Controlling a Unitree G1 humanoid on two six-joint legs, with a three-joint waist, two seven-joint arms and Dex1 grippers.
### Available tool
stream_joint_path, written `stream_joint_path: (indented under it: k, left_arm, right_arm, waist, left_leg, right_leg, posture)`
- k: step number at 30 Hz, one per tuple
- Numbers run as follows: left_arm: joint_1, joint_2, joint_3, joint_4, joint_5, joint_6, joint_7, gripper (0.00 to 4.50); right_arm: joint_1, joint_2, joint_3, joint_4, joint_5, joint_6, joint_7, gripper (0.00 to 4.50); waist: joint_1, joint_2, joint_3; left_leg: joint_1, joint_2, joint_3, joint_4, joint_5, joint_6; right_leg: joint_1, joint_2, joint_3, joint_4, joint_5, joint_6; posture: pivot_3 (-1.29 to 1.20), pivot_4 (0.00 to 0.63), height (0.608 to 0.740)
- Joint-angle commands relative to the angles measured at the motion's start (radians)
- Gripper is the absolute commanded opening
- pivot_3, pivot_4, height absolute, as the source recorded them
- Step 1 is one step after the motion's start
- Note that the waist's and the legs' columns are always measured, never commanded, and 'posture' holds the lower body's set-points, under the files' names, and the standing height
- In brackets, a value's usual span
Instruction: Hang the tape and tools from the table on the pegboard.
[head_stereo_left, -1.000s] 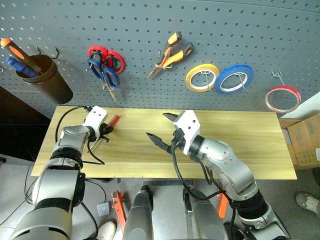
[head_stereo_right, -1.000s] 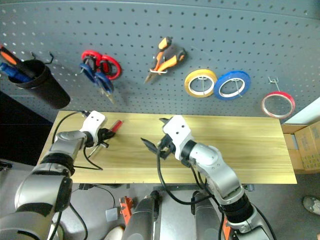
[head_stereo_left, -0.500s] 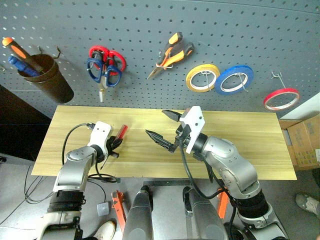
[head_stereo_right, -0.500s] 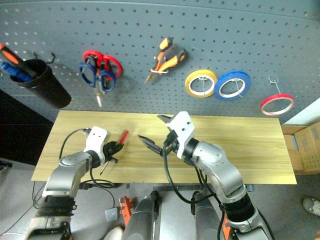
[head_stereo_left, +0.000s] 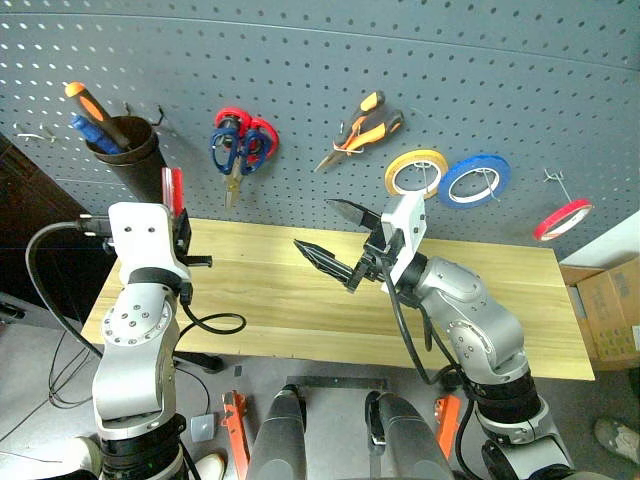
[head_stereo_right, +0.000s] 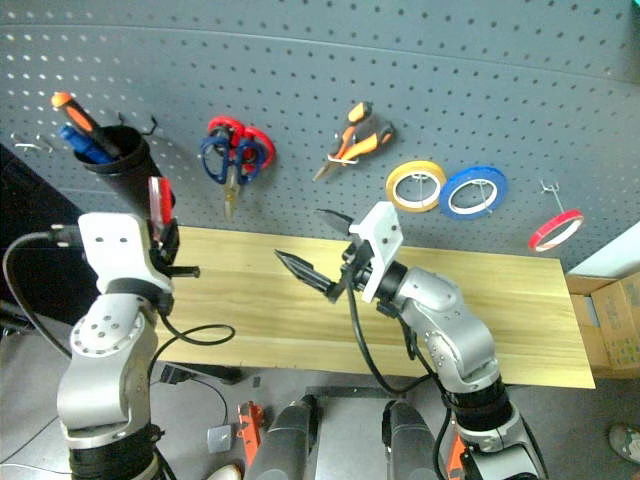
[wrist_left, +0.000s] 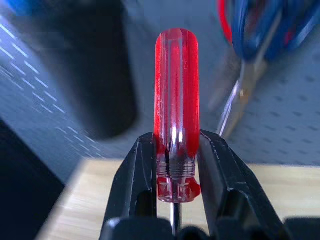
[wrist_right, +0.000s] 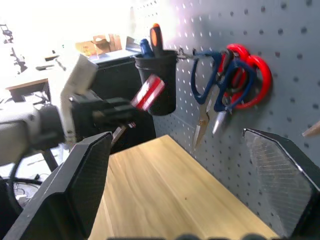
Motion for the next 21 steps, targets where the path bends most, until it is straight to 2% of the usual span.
stream_joint_path:
  k: [1, 4, 8, 14, 21]
  left_arm:
    - [-0.050, 0.045, -0.003, -0.059, 0.081, -0.075, 0.047, 0.81]
    - [-0.107, 0.079, -0.010, -0.029, 0.113, -0.117, 0.057, 0.81]
    - [-0.274, 0.158, -0.013, 0.126, 0.134, -0.243, 0.054, 0.81]
    - [-0.535, 0.243, -0.005, 0.522, 0.102, -0.475, 0.047, 0.81]
    - [-0.763, 0.265, -0.037, 0.904, 0.072, -0.694, 0.013, 0.81]
  right_arm:
    - [-0.013, 0.014, -0.009, -0.016, 0.023, -0.046, 0.016, 4.50]
    - [-0.022, 0.024, -0.012, -0.018, 0.036, -0.047, 0.023, 4.50]
    - [-0.065, 0.055, -0.036, -0.028, 0.101, -0.032, 0.031, 4.50]
    - [-0.138, 0.083, -0.055, 0.012, 0.109, -0.041, 0.001, 4.50]
    - [-0.179, 0.107, -0.053, 0.053, 0.086, -0.067, -0.028, 4.50]
  waist:
    - [0.013, -0.001, -0.007]
    - [0.025, -0.001, -0.012]
    - [0.042, -0.002, -0.015]
    - [0.043, -0.003, -0.025]
    - [0.042, -0.004, -0.028]
  left_leg:
    - [0.001, 0.000, 0.000, 0.000, 0.000, 0.000]
    - [0.002, 0.000, 0.000, 0.000, 0.002, 0.000]
    - [0.004, 0.001, 0.000, 0.000, 0.004, 0.000]
    - [0.007, 0.001, 0.001, 0.000, 0.005, 0.000]
    - [0.007, 0.001, 0.002, -0.001, 0.006, -0.001]
  right_leg:
    - [0.001, 0.000, 0.000, 0.000, 0.000, 0.000]
    - [0.002, 0.001, 0.000, 0.000, 0.001, 0.000]
    - [0.003, 0.001, 0.000, 0.001, 0.003, -0.001]
    - [0.006, 0.002, 0.000, 0.000, 0.005, -0.002]
    - [0.005, 0.001, -0.001, 0.000, 0.008, -0.006]
  posture:
    - [0.25, 0.163, 0.740]
    - [0.25, 0.154, 0.740]
    - [0.24, 0.146, 0.740]
    - [0.22, 0.137, 0.740]
    - [0.19, 0.134, 0.740]
